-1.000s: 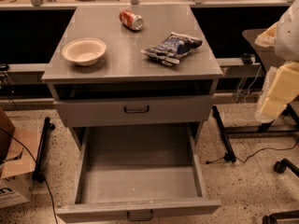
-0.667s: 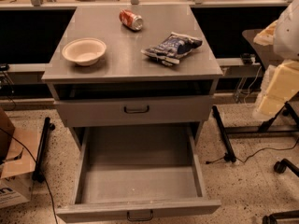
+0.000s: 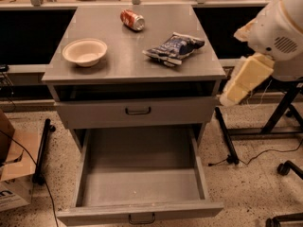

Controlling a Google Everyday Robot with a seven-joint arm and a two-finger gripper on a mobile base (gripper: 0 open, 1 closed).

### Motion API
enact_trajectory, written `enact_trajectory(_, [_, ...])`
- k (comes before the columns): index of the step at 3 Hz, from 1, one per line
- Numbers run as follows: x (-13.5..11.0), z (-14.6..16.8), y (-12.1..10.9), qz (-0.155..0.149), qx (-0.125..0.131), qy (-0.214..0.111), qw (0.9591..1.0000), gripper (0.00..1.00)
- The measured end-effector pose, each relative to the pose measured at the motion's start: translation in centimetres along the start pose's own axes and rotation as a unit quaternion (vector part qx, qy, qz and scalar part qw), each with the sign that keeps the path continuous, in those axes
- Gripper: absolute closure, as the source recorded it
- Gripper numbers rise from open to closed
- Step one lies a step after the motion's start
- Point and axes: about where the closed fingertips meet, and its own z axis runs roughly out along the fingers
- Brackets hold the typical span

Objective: Place blue chip bag into middle drawer

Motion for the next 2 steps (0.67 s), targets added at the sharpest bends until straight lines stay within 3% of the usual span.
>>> enact_trajectory(1, [-1.8, 2.8, -1.8, 0.027, -0.002, -0.038, 0.9989, 0.00])
enact_trajectory(2, [-4.6, 7.3, -5.3, 0.051, -0.014, -0.070, 0.9961, 0.00])
